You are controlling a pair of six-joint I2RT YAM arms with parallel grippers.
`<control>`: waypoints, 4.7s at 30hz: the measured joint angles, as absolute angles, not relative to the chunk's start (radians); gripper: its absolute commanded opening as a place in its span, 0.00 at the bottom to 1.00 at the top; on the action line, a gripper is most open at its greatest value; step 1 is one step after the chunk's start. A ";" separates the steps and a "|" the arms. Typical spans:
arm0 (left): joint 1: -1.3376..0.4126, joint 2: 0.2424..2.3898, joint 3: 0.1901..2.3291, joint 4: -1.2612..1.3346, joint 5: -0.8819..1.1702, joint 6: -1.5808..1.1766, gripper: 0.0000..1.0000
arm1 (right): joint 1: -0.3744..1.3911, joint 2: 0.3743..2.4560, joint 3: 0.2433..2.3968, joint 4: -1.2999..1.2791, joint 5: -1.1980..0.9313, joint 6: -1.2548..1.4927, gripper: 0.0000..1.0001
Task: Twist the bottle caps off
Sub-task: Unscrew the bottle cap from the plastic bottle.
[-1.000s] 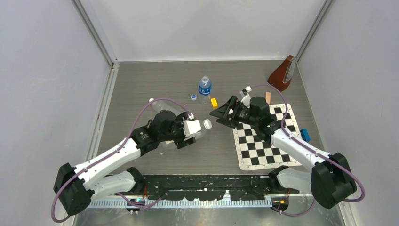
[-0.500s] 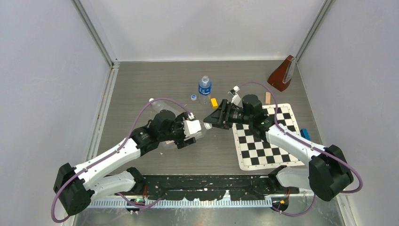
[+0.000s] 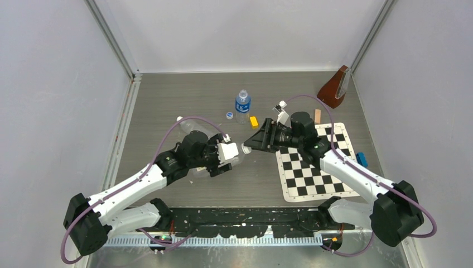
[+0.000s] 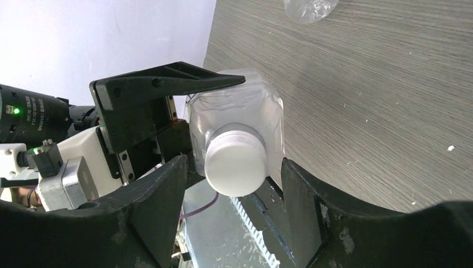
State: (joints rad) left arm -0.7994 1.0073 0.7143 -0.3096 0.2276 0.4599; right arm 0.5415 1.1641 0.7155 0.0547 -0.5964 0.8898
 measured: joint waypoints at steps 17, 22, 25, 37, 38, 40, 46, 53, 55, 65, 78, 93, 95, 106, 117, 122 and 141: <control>-0.800 1.008 0.714 -0.310 0.228 0.460 0.00 | 0.542 1.216 0.750 0.026 -0.655 0.866 0.46; -0.801 1.008 0.714 -0.308 0.228 0.460 0.00 | 0.542 1.216 0.750 0.031 -0.665 0.856 0.18; -0.803 1.008 0.714 -0.310 0.232 0.461 0.00 | 0.541 1.216 0.750 0.030 -0.675 0.836 0.13; -0.801 1.007 0.714 -0.327 0.398 0.476 0.00 | 0.580 1.040 0.644 0.070 -0.707 0.476 0.01; -0.800 1.007 0.714 -0.332 0.420 0.480 0.00 | 0.589 1.014 0.627 0.080 -0.706 0.429 0.01; -0.800 1.007 0.714 -0.342 0.455 0.483 0.00 | 0.606 0.973 0.603 0.089 -0.709 0.336 0.01; -0.796 1.008 0.715 -0.352 0.502 0.490 0.00 | 0.635 0.929 0.590 0.085 -0.717 0.144 0.21; -0.804 0.983 0.685 -0.302 0.402 0.495 0.00 | 0.645 0.924 0.592 0.080 -0.618 0.119 0.67; -0.804 0.954 0.659 -0.280 0.359 0.498 0.00 | 0.647 0.913 0.592 0.070 -0.569 0.141 0.69; -0.812 1.004 0.652 -0.261 0.241 0.498 0.00 | 0.646 0.878 0.569 0.189 -0.414 0.487 0.71; -0.819 1.007 0.652 -0.262 0.209 0.498 0.00 | 0.644 1.043 0.582 0.124 -0.317 0.863 0.71; -0.823 1.008 0.652 -0.272 0.208 0.498 0.00 | 0.644 1.168 0.639 0.121 -0.425 0.947 0.37; -0.823 1.008 0.652 -0.270 0.208 0.497 0.00 | 0.644 1.168 0.639 0.123 -0.426 0.950 0.29; -0.818 1.028 0.657 -0.276 0.279 0.485 0.00 | 0.637 1.122 0.526 0.311 -0.478 0.847 0.09; -0.806 1.038 0.670 -0.286 0.428 0.453 0.00 | 0.635 1.008 0.440 0.445 -0.618 0.410 0.17; -0.803 1.038 0.677 -0.301 0.437 0.457 0.00 | 0.635 1.006 0.439 0.450 -0.637 0.365 0.53; -0.826 1.050 0.704 -0.305 0.273 0.506 0.00 | 0.642 0.911 0.481 0.344 -0.336 0.658 0.75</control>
